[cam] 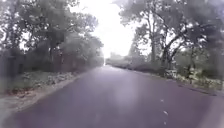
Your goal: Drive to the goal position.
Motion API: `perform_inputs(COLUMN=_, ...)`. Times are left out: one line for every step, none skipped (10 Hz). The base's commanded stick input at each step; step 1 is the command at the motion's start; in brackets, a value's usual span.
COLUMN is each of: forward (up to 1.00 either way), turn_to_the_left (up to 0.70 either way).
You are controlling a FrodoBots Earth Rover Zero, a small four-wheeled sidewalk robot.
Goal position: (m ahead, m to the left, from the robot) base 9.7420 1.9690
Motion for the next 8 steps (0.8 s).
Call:
perform_inputs(forward=1.00, turn_to_the_left=0.00)
perform_inputs(forward=1.00, turn_to_the_left=0.00)
perform_inputs(forward=1.00, turn_to_the_left=0.00)
perform_inputs(forward=1.00, turn_to_the_left=0.00)
perform_inputs(forward=1.00, turn_to_the_left=0.00)
perform_inputs(forward=1.00, turn_to_the_left=0.00)
perform_inputs(forward=1.00, turn_to_the_left=0.00)
perform_inputs(forward=1.00, turn_to_the_left=0.00)
